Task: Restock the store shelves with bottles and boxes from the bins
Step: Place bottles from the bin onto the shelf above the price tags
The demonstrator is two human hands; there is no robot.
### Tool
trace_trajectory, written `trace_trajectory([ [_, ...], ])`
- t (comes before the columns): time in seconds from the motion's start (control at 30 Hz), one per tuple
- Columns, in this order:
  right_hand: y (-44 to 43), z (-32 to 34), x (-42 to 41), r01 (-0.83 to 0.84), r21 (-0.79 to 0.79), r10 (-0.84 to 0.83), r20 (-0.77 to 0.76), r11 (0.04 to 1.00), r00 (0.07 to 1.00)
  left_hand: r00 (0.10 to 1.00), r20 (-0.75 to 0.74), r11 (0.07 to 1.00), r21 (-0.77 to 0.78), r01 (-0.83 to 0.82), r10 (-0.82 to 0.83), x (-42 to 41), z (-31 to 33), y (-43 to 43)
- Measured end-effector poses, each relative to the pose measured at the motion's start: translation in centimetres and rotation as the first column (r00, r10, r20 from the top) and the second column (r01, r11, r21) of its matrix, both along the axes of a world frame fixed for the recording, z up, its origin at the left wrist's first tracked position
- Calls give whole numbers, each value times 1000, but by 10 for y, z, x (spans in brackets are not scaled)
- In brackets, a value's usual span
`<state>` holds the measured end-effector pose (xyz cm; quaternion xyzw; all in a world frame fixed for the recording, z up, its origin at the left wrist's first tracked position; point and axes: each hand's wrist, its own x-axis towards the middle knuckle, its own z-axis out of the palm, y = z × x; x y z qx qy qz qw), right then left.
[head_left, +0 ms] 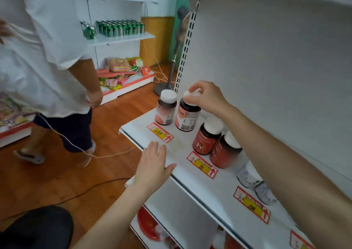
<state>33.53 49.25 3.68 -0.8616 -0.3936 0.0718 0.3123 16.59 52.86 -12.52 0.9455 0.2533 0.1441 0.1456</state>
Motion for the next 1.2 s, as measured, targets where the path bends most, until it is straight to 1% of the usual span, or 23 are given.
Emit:
trace_trajectory([
  [0.07, 8, -9, 3, 38, -42, -38, -4, 998, 999, 998, -54, 999, 35, 29, -27, 1, -10, 4],
  [0.17, 17, -23, 3, 75, -84, -76, -8, 994, 997, 991, -132, 999, 45, 26, -20, 1, -17, 4],
  [0.3, 26, -37, 1, 105, -106, -107, -15, 989, 994, 989, -139, 998, 18, 57, -54, 2, -18, 4],
  [0.4, 31, -42, 0, 135, -92, -139, -36, 987, 990, 986, -158, 998, 27, 64, -59, 1, -18, 5],
  [0.57, 36, -46, -1, 161, -74, -163, -28, 984, 986, 986, -150, 997, 23, 74, -69, 0, -19, 7],
  [0.7, 32, -48, -4, 169, -63, -170, -6, 984, 985, 990, -131, 996, 65, 69, -60, 0, -23, 8],
  [0.87, 28, -48, -6, 155, -115, -155, 6, 981, 988, 996, -75, 992, 113, 48, -39, -2, -27, 6],
  [0.97, 24, -46, -10, 142, -143, -134, 62, 979, 989, 997, -56, 990, 134, 53, -46, -1, -32, 5],
  [1.1, -8, -35, -19, 168, 0, -167, 138, 986, 976, 994, -81, 988, 127, 87, -77, -2, -33, 7],
  [1.2, -56, -25, -29, 197, 53, -203, 157, 979, 966, 993, -46, 993, 44, 109, -107, -8, -25, -3],
])
